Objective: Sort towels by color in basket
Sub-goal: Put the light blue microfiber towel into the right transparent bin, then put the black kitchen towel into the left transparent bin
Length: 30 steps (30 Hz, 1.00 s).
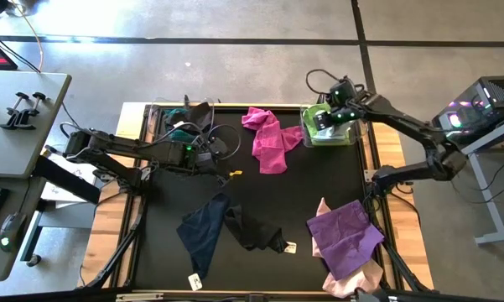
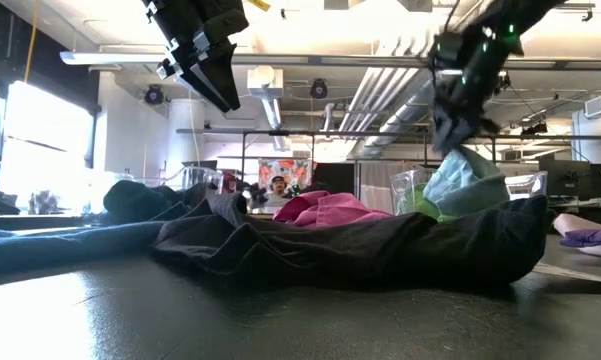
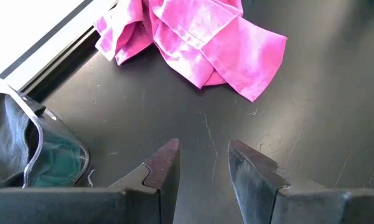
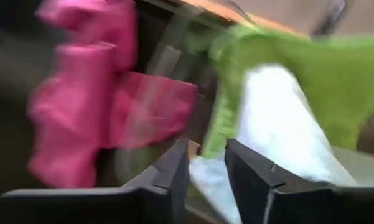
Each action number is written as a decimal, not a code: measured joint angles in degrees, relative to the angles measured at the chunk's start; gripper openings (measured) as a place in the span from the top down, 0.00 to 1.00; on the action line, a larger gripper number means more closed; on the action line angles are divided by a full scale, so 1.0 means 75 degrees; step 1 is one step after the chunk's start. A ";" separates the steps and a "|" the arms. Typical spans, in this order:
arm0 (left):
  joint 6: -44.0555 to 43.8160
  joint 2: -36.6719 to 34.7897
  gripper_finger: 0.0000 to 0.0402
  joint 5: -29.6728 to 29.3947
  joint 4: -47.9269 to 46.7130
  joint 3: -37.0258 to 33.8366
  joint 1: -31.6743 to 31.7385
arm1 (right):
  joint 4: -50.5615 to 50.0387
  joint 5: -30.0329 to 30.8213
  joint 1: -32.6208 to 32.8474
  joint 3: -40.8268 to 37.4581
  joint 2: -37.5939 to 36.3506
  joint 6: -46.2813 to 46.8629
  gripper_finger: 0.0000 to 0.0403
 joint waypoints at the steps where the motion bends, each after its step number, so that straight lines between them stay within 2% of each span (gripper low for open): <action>1: -0.0034 0.0003 0.70 0.0003 0.0000 0.0000 0.0000 | 0.0165 0.0224 -0.0074 -0.0222 0.0081 0.0138 0.80; 5: -0.0175 0.0003 0.70 0.0003 -0.0003 0.0000 -0.0009 | 0.1177 0.1030 -0.0393 -0.1150 0.0438 0.0813 0.89; 13: -0.0177 0.0003 0.70 0.0032 -0.0006 0.0000 -0.0009 | 0.2622 0.1148 -0.0513 -0.2221 0.1254 0.1322 0.98; 15: -0.0177 0.0003 0.70 0.0049 -0.0009 0.0000 -0.0009 | 0.2597 0.1357 -0.0360 -0.2178 0.1276 0.1316 0.98; 20: -0.0177 0.0003 0.70 0.0090 -0.0006 0.0000 -0.0009 | 0.2409 0.1174 -0.0344 -0.1794 0.1136 0.1098 0.99; 30: -0.0160 0.0003 0.70 0.0087 -0.0001 0.0000 0.0108 | 0.1338 0.1211 -0.0038 -0.0695 0.0212 0.0376 0.99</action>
